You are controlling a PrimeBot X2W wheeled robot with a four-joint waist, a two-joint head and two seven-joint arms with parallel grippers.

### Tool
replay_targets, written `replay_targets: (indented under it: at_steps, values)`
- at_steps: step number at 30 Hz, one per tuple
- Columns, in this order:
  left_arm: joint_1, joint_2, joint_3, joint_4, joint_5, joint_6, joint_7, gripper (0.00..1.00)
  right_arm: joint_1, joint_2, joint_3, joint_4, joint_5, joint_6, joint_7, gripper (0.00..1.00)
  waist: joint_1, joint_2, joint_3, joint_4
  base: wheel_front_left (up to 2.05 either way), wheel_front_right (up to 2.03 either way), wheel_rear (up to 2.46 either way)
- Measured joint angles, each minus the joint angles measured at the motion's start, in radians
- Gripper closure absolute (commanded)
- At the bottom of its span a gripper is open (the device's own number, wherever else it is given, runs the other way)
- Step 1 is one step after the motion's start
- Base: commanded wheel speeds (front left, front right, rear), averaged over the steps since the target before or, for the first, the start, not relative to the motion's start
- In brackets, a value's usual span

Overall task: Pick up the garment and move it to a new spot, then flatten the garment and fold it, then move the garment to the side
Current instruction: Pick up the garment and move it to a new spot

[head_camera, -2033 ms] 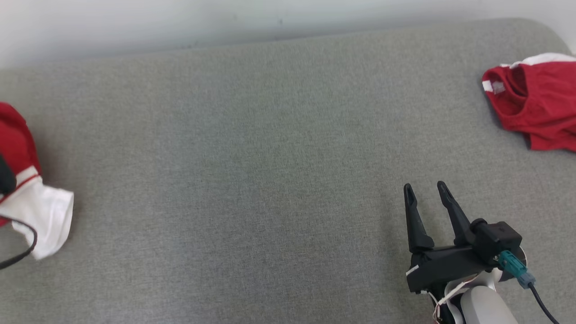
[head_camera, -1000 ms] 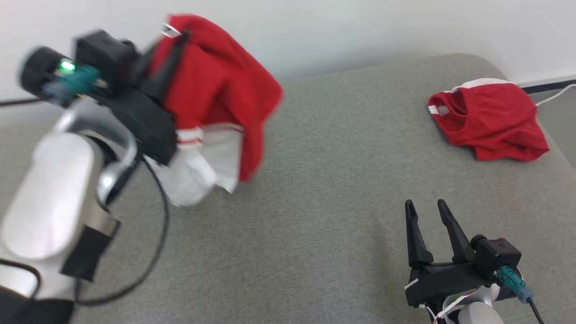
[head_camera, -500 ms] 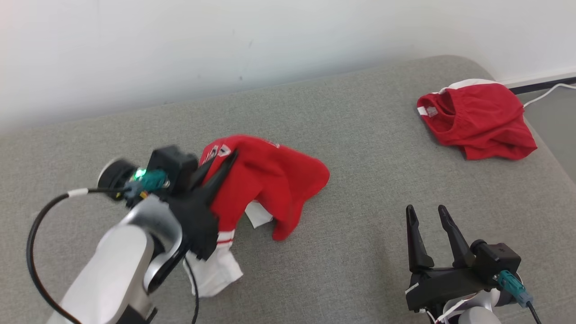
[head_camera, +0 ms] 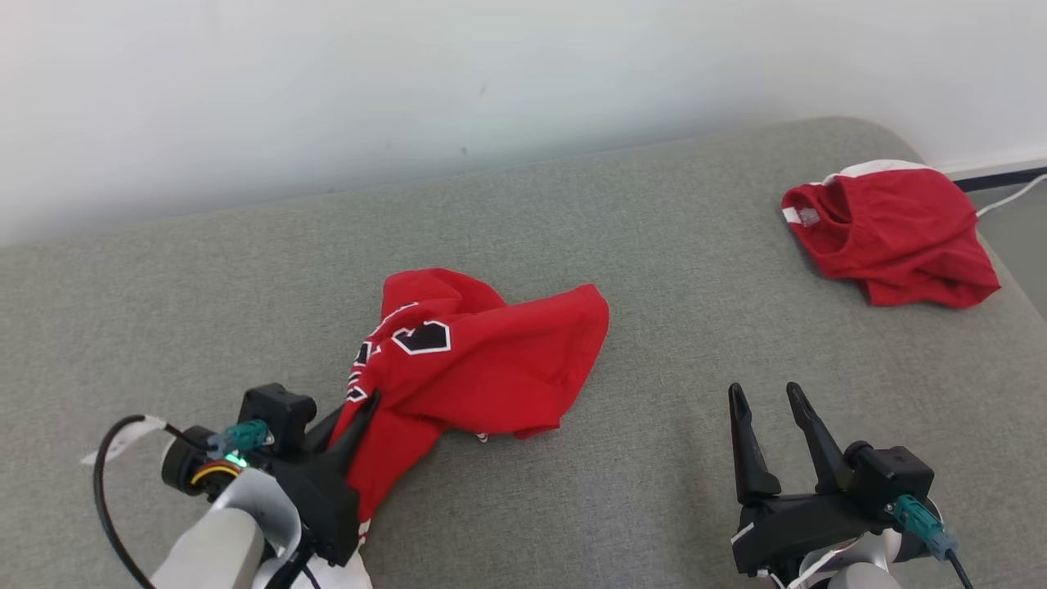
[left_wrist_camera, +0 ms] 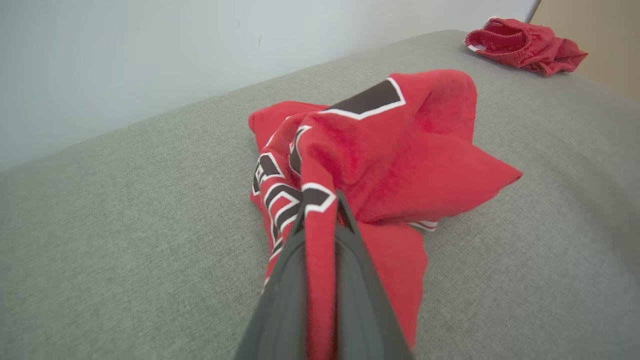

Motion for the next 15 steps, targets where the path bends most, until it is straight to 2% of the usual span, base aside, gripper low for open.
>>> replay_targets:
  at_steps: [2,3,4,11,15]
  values:
    - [0.0,-0.012,-0.006,0.021,-0.004,0.0,-0.032,1.0,0.001,-0.001,0.001,0.002,0.001,0.0,0.0,0.0,0.0,0.0,-0.003,0.006,0.0,0.0,0.0]
    - [-0.001,-0.017,-0.009,0.027,-0.004,-0.001,-0.053,0.44,0.001,-0.002,0.002,0.002,0.001,0.0,0.0,0.0,0.0,0.0,-0.004,0.01,0.0,0.0,0.0]
    - [-0.002,-0.021,-0.014,0.033,-0.003,-0.001,-0.07,0.0,0.001,-0.002,0.003,0.003,0.002,0.0,0.0,0.0,0.0,0.0,-0.005,0.013,0.0,0.0,0.0]
    - [0.006,-0.055,-0.038,0.031,0.006,0.003,-0.167,0.0,0.014,-0.006,-0.006,-0.002,0.005,0.0,0.0,0.0,0.0,0.0001,-0.01,0.039,0.0,0.0,0.0]
    - [0.052,-0.067,-0.012,-0.025,-0.011,0.043,-0.202,0.0,0.03,-0.006,-0.011,-0.003,0.004,0.0,0.0,0.0,0.0,0.0001,-0.016,0.06,0.0,0.0,0.0]
